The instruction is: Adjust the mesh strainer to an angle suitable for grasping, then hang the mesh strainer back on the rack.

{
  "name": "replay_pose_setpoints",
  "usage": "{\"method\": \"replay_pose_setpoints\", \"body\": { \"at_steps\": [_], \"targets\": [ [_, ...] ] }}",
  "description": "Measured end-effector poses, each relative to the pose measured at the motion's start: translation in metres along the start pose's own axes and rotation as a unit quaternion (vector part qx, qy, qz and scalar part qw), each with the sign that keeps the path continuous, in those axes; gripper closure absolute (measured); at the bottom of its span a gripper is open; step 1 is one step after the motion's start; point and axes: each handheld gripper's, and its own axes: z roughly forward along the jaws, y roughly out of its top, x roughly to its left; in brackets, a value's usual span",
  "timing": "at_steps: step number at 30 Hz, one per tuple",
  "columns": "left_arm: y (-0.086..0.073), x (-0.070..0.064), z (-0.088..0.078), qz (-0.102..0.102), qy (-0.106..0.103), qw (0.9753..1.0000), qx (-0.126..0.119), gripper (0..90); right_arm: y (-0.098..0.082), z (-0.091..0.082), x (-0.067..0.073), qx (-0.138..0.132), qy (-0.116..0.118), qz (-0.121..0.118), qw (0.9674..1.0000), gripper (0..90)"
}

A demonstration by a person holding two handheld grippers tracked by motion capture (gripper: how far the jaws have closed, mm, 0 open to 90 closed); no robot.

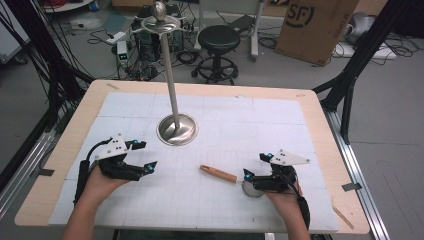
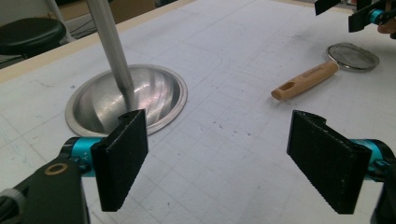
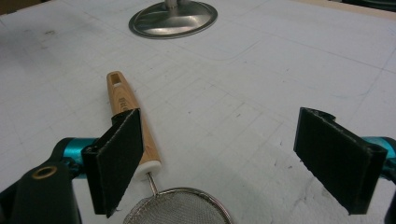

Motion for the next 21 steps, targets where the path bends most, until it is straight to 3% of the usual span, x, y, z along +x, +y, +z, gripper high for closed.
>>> {"method": "replay_pose_setpoints", "body": {
  "at_steps": [21],
  "targets": [
    [-0.0048, 0.0089, -0.0055, -0.012, 0.018, 0.9998, -0.003, 18.4, 0.0002, 0.0025, -0.0003, 0.000, -0.001, -0.001, 1.0000, 15.0]
  ]
}}
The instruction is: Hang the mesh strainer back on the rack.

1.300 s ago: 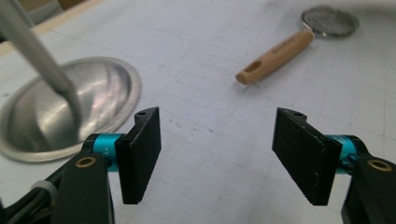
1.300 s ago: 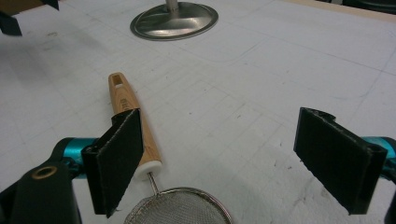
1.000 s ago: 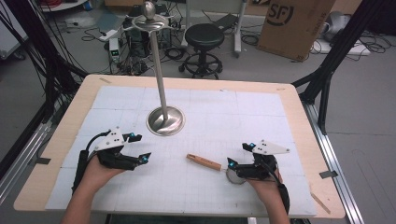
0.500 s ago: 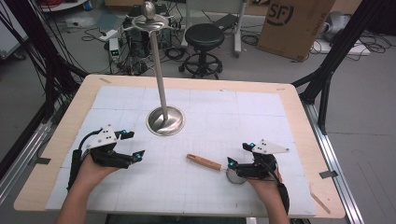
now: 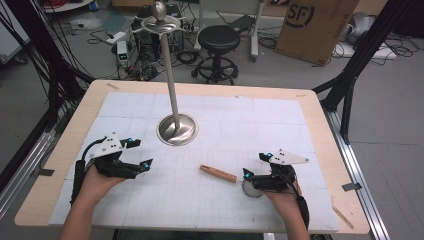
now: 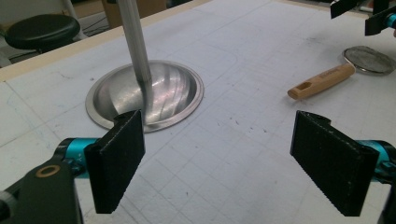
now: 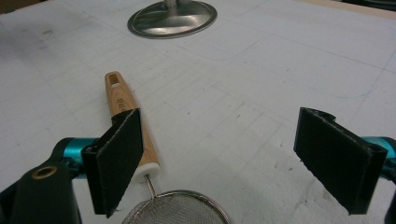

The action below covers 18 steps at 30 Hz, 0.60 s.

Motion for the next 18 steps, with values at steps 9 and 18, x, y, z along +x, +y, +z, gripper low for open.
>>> {"method": "replay_pose_setpoints", "body": {
  "at_steps": [9, 18],
  "targets": [
    [0.0002, 0.0006, -0.0010, -0.002, 0.003, 1.0000, -0.004, 18.4, 0.0015, 0.0013, 0.0023, -0.003, 0.007, -0.014, 0.9999, 15.0],
    [0.0008, -0.0009, -0.0031, 0.000, 0.007, 1.0000, -0.005, 18.4, 0.0068, -0.0014, 0.0040, -0.010, 0.018, -0.018, 0.9996, 16.4]
  ]
}}
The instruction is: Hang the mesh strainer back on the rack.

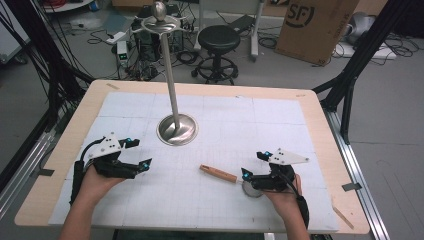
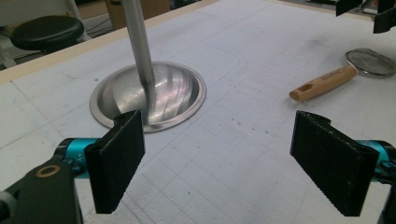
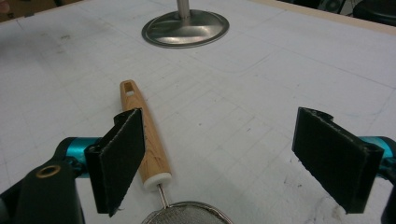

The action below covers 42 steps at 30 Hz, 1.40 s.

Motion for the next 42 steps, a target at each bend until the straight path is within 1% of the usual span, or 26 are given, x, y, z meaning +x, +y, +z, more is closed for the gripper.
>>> {"method": "replay_pose_setpoints", "body": {
  "at_steps": [2, 4, 6, 9, 10, 14, 18, 23, 25, 28, 31, 32, 33, 36, 38, 39, 41, 42],
  "targets": [
    [0.000, 0.000, 0.000, 0.000, 0.000, 1.0000, -0.001, 18.4, 0.000, 0.001, 0.000, 0.002, 0.003, 0.004, 1.0000, 16.3],
    [0.000, 0.000, 0.000, -0.001, -0.001, 1.0000, -0.001, 18.4, 0.000, 0.002, 0.001, 0.010, 0.006, 0.013, 0.9998, 16.2],
    [-0.001, 0.000, 0.001, -0.002, -0.001, 1.0000, 0.001, 18.4, 0.000, 0.004, 0.003, 0.020, 0.009, 0.011, 0.9997, 16.3],
    [0.000, 0.000, 0.000, -0.001, -0.002, 1.0000, -0.001, 18.4, 0.001, 0.007, 0.005, 0.029, 0.016, 0.001, 0.9994, 16.2],
    [0.000, 0.001, -0.001, -0.001, -0.003, 1.0000, -0.002, 18.4, 0.001, 0.008, 0.007, 0.035, 0.016, -0.006, 0.9992, 16.3],
    [-0.001, 0.002, -0.002, -0.001, -0.004, 1.0000, -0.005, 18.4, 0.002, 0.013, 0.011, 0.050, 0.016, -0.022, 0.9984, 16.3],
    [-0.001, 0.004, -0.003, -0.005, -0.004, 1.0000, -0.007, 18.4, 0.002, 0.018, 0.015, 0.072, 0.020, -0.033, 0.9967, 16.3],
    [-0.001, 0.003, -0.003, -0.005, -0.006, 0.9999, -0.009, 18.5, 0.002, 0.023, 0.020, 0.089, 0.025, -0.050, 0.9945, 17.4],
    [0.000, 0.003, -0.004, -0.005, -0.005, 0.9999, -0.009, 18.5, 0.003, 0.025, 0.022, 0.093, 0.028, -0.056, 0.9937, 19.9],
    [-0.001, 0.004, -0.004, -0.007, -0.005, 0.9999, -0.010, 18.4, 0.002, 0.029, 0.025, 0.106, 0.028, -0.067, 0.9917, 22.6],
    [-0.001, 0.005, -0.004, -0.008, -0.005, 0.9999, -0.008, 18.5, 0.003, 0.032, 0.025, 0.121, 0.030, -0.079, 0.9891, 28.3],
    [-0.001, 0.005, -0.003, -0.008, -0.005, 0.9999, -0.007, 18.4, 0.003, 0.033, 0.026, 0.126, 0.029, -0.078, 0.9886, 31.9],
    [-0.001, 0.005, -0.003, -0.008, -0.005, 0.9999, -0.006, 18.4, 0.004, 0.034, 0.025, 0.130, 0.032, -0.081, 0.9877, 35.8],
    [-0.001, 0.004, -0.003, -0.009, -0.005, 0.9999, -0.006, 18.5, 0.006, 0.038, 0.025, 0.147, 0.044, -0.077, 0.9852, 41.9],
    [-0.001, 0.005, -0.004, -0.007, -0.005, 0.9999, -0.006, 18.5, 0.007, 0.041, 0.025, 0.161, 0.052, -0.081, 0.9824, 45.5],
    [-0.001, 0.005, -0.004, -0.008, -0.005, 0.9999, -0.007, 18.4, 0.008, 0.043, 0.026, 0.170, 0.055, -0.082, 0.9804, 47.0],
    [-0.001, 0.005, -0.004, -0.007, -0.005, 0.9999, -0.007, 18.5, 0.008, 0.045, 0.028, 0.186, 0.058, -0.085, 0.9772, 50.3],
    [-0.001, 0.004, -0.003, -0.008, -0.006, 0.9999, -0.007, 18.5, 0.008, 0.047, 0.028, 0.191, 0.058, -0.083, 0.9764, 52.1]
  ]
}}
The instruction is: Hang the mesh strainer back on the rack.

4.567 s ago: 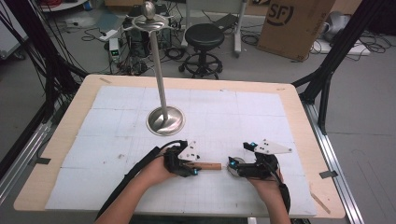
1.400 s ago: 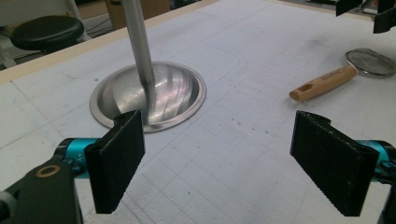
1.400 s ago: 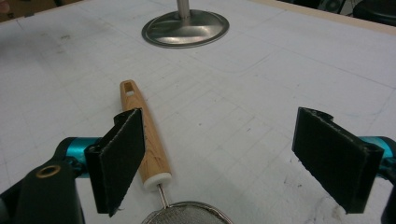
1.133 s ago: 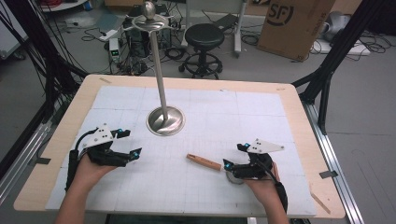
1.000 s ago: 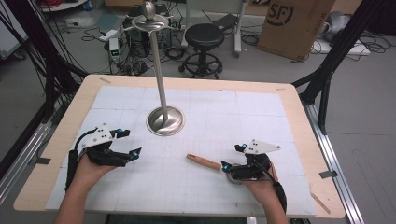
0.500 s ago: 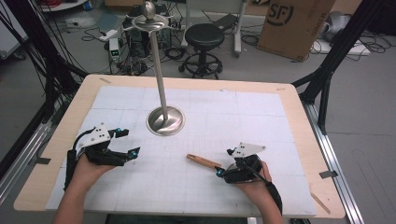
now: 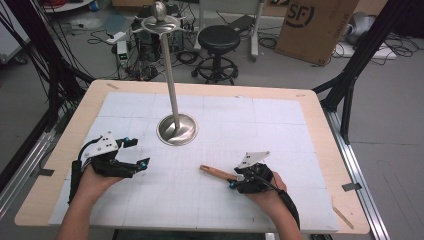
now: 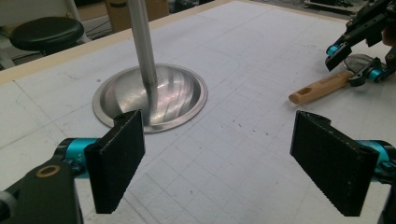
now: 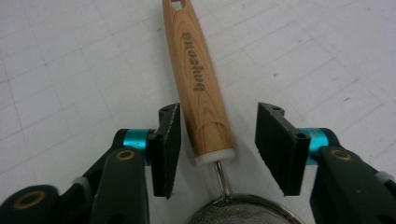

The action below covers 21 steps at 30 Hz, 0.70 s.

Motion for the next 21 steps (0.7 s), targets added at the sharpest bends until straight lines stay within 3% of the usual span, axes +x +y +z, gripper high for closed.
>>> {"method": "replay_pose_setpoints", "body": {
  "at_steps": [7, 14, 21],
  "targets": [
    [0.000, 0.000, 0.000, -0.001, 0.000, 1.0000, -0.002, 18.5, 0.005, 0.002, 0.000, 0.019, 0.008, 0.008, 0.9998, 66.1],
    [0.000, 0.000, 0.000, 0.000, 0.001, 1.0000, 0.001, 18.6, 0.010, 0.003, 0.002, 0.033, 0.003, 0.021, 0.9992, 66.7],
    [0.000, 0.000, 0.000, 0.000, 0.000, 1.0000, 0.000, 18.7, 0.015, 0.001, 0.005, 0.053, -0.004, 0.014, 0.9985, 61.6]
  ]
}}
